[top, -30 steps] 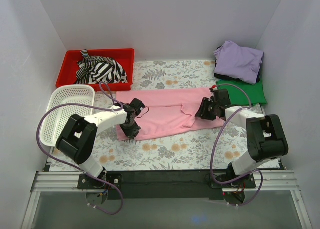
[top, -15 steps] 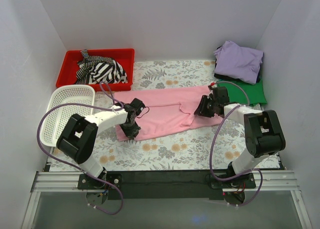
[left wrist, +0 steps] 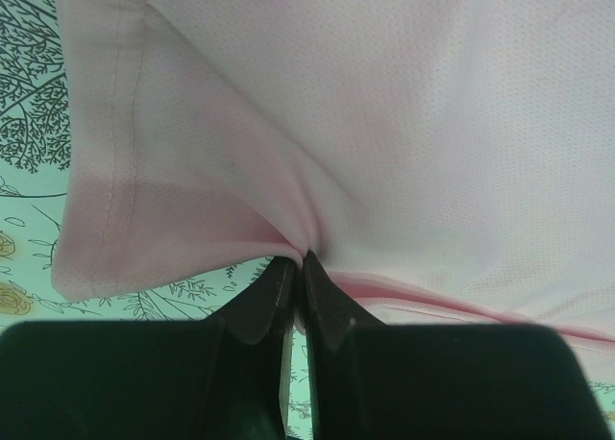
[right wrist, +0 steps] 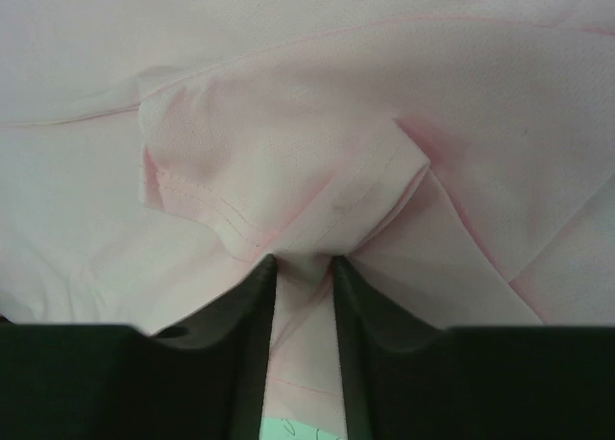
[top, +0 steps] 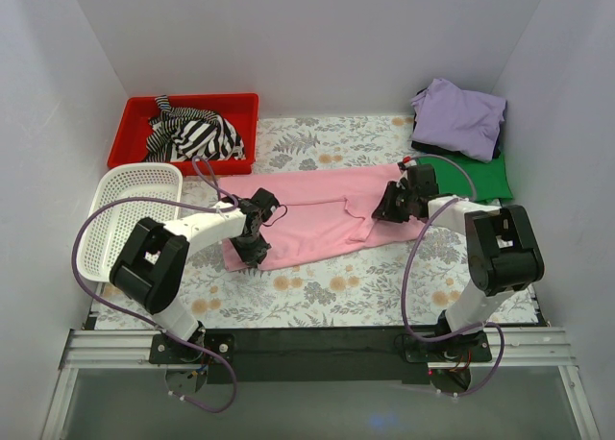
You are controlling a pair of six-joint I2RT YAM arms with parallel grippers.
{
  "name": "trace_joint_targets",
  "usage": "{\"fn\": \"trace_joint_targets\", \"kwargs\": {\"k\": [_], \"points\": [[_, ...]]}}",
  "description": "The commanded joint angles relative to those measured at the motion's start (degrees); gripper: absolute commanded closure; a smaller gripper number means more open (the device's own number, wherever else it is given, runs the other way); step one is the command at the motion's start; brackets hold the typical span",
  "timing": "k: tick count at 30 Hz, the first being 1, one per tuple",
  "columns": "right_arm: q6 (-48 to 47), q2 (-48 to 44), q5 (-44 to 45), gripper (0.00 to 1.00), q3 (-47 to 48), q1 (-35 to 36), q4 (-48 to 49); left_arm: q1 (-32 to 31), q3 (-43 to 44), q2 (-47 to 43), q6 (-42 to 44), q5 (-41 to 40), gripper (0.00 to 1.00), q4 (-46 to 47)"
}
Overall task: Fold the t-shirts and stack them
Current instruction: Fold the tshirt
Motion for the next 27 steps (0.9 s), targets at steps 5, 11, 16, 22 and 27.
{"fn": "trace_joint_targets", "kwargs": {"k": [5, 11, 16, 22, 27], "points": [[-0.93, -1.03, -1.71, 0.97, 1.12, 0.34, 1.82, -0.27, 0.36, -0.02, 0.11, -2.71, 0.96, -1.20], [-1.63, -7.44, -1.37, 0.99, 0.42, 0.43, 1.04, -0.27, 1.86, -0.37, 0.11, -4.90, 0.97, -3.21], [-2.33, -12.02, 1.18, 0.99, 0.42, 0.43, -1.69, -0.27, 2.83, -1.69, -0.41, -6.75, 0.97, -6.20], [-2.86, -15.19, 4.17, 0.99, 0.15, 0.34, -4.85, -0.27, 3.62, -1.69, 0.29, -6.75, 0.98, -7.00], [-3.13, -14.05, 5.14, 0.99, 0.68, 0.34, -5.47, -0.27, 5.90, -0.03, 1.08, -7.98, 0.98, -8.40]]}}
